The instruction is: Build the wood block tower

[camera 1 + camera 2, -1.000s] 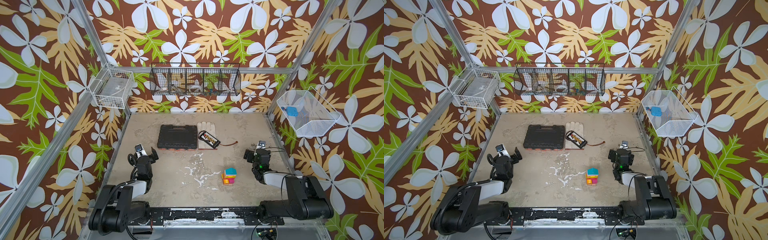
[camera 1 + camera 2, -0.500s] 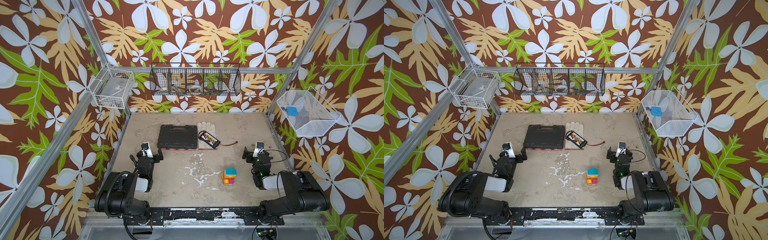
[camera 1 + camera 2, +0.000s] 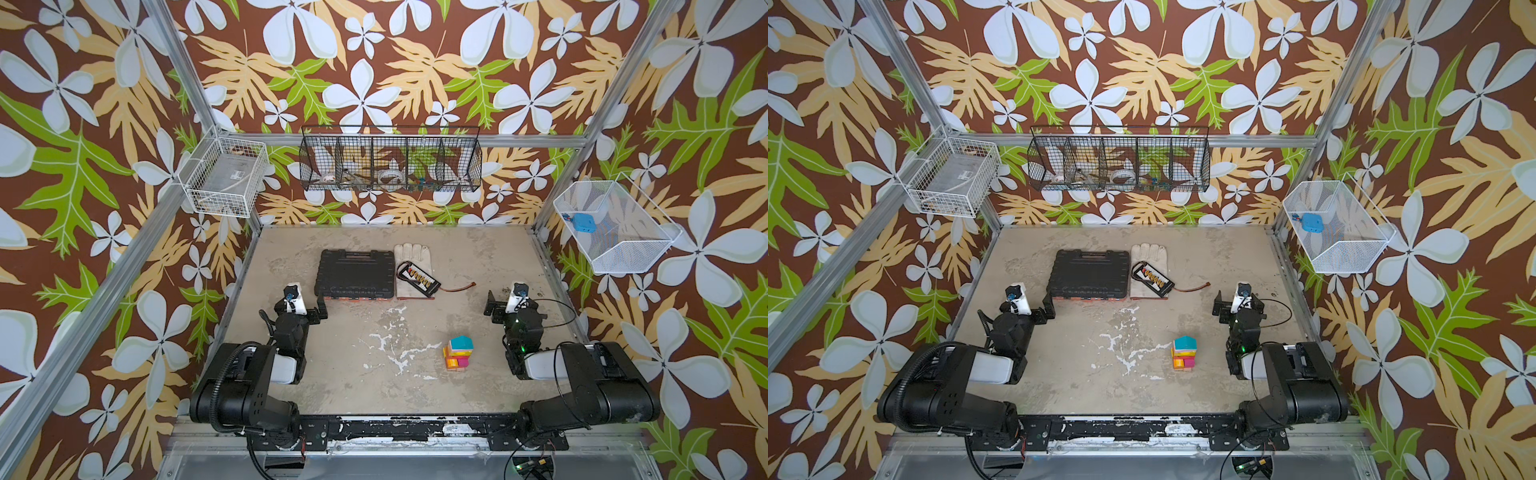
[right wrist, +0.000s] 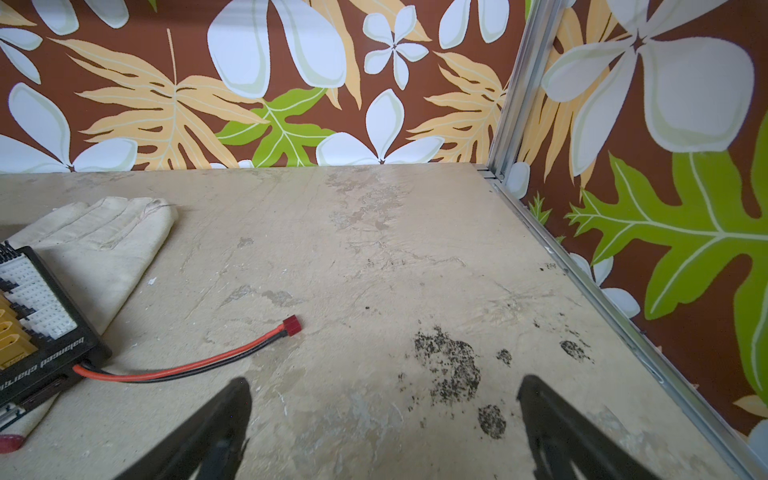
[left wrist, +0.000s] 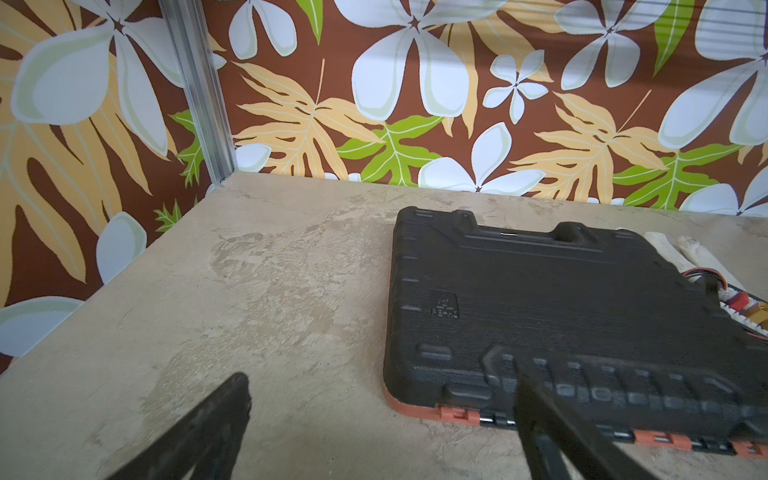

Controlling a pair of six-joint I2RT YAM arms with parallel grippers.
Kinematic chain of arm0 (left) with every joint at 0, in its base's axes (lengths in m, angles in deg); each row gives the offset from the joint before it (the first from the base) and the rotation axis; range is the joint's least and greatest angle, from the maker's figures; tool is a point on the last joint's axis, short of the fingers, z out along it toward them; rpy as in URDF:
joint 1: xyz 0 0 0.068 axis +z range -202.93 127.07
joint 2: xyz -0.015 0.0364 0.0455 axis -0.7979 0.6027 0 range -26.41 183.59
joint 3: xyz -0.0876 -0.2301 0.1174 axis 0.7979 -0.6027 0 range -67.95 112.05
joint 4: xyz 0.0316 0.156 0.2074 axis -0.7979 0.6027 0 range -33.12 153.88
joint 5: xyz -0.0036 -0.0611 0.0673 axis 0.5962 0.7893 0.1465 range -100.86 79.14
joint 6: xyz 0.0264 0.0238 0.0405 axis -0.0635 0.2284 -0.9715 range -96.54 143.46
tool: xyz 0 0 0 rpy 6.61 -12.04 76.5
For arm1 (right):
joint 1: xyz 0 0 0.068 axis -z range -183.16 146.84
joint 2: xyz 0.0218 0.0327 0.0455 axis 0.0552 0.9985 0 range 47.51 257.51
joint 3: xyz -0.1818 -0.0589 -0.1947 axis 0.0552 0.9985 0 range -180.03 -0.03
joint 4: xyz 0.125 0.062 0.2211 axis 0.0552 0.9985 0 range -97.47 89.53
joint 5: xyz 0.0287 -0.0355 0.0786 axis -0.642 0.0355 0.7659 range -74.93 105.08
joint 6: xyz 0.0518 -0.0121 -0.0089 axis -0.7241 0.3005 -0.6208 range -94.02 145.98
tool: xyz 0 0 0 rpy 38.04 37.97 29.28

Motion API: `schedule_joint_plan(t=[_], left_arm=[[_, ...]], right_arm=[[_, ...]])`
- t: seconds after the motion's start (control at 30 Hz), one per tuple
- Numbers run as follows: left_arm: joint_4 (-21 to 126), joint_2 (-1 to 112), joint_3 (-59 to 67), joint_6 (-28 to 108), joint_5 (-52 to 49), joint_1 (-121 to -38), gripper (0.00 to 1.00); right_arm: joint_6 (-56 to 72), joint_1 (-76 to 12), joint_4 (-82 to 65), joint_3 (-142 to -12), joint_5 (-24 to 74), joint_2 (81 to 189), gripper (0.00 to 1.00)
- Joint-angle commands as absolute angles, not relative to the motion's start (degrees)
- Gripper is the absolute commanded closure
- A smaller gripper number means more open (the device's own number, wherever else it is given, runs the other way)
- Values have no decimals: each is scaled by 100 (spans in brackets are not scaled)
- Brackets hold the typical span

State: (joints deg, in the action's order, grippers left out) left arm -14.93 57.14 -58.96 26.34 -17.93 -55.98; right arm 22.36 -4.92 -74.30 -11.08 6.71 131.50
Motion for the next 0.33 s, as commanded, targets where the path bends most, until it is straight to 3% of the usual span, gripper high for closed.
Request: schedule_joint_plan(t=[0.0, 0.3], left_arm=[[-1748, 5712, -5904, 2606, -1776, -5592, 0], [-1747, 5710, -5901, 2607, -1771, -5592, 0]], right_arm=[[2293, -538, -7607, -1128, 638, 13155, 0], [2317, -570, -7598, -1138, 603, 13168, 0]])
